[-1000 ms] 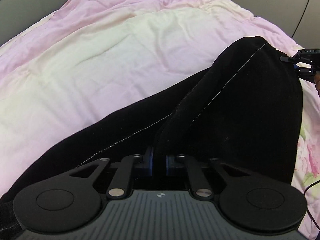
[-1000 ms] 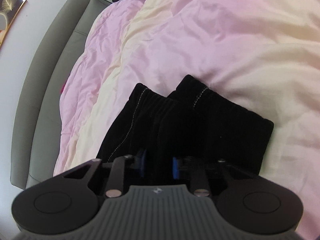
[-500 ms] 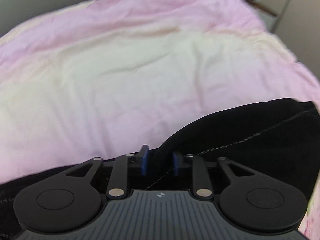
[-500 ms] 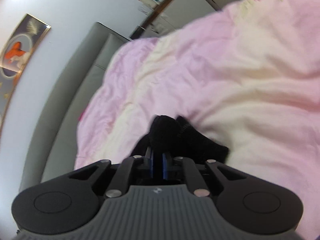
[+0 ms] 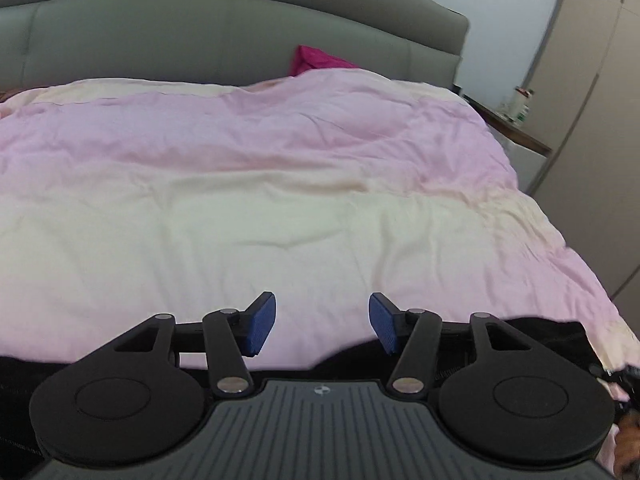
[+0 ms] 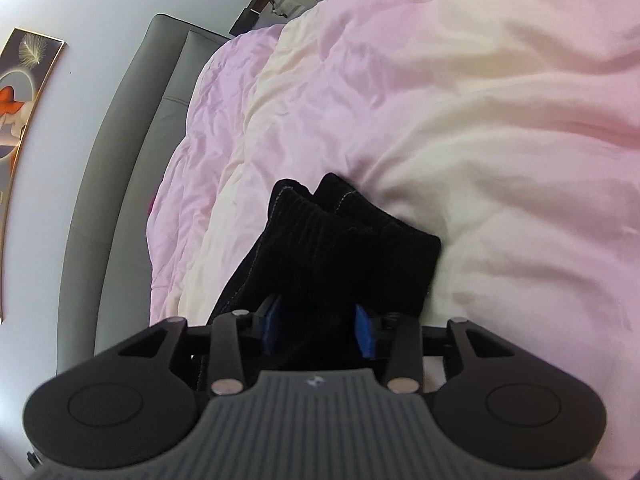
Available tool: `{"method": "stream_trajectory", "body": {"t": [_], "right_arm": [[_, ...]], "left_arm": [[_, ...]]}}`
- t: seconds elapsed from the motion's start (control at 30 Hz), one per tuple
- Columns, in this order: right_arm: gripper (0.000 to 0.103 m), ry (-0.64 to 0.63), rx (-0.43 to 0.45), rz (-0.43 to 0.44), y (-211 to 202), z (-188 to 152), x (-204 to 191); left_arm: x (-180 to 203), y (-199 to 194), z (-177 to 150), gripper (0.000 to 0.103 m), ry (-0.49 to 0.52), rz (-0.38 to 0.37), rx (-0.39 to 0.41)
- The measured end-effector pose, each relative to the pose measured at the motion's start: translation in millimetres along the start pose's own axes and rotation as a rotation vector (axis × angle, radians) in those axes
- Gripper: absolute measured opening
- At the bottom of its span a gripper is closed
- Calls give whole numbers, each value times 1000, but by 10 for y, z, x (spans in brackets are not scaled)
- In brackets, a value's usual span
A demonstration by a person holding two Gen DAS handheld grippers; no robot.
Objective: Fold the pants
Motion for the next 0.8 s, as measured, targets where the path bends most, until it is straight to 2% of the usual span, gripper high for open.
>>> {"method": "stream_trajectory", "body": {"t": [0.1,0.17,0.23,0.27,0.33,0.43,0.57,0.67,0.73,0.8], "right_arm": [[37,53,13,32,61,29,72],[33,85,10,47,100,53,108],[15,37,14,0,100,84,50],[11,-2,17,-18,73,95,-7],[5,-38,47,17,-68,110,-110],[5,-89,69,53,-339,83,-256],[5,-178,58,-81,-416,-24,-266],[20,-219,8,-227,-168,-21,-52],[29,-177,-1,-232,-99,16,85],[35,-100,33,-186,-162,36,175]], "left_arm": [[240,-39,-533,64,102,-57,-75],[378,51,-877,64,180,-59,-146],[490,165,-1151,64,264,-41,-212],[525,209,-1252,63,287,-40,-241],[578,242,-1379,63,295,-46,-287],[618,230,-1363,63,259,-80,-297],[666,218,-1258,63,225,-134,-292],[736,298,-1269,64,246,-115,-346],[744,429,-1363,68,255,-98,-451],[709,425,-1411,68,235,-99,-449]]}}
Point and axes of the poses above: each gripper's, at about its wrist camera, not at the fingertips, and y roughly the way its jaws point, x to its right, z to its top, the point moved 3 cm from there along y, roughly the way its jaws point, and after that the axes turned 7 degrees about -x, right-handed, at the moved point
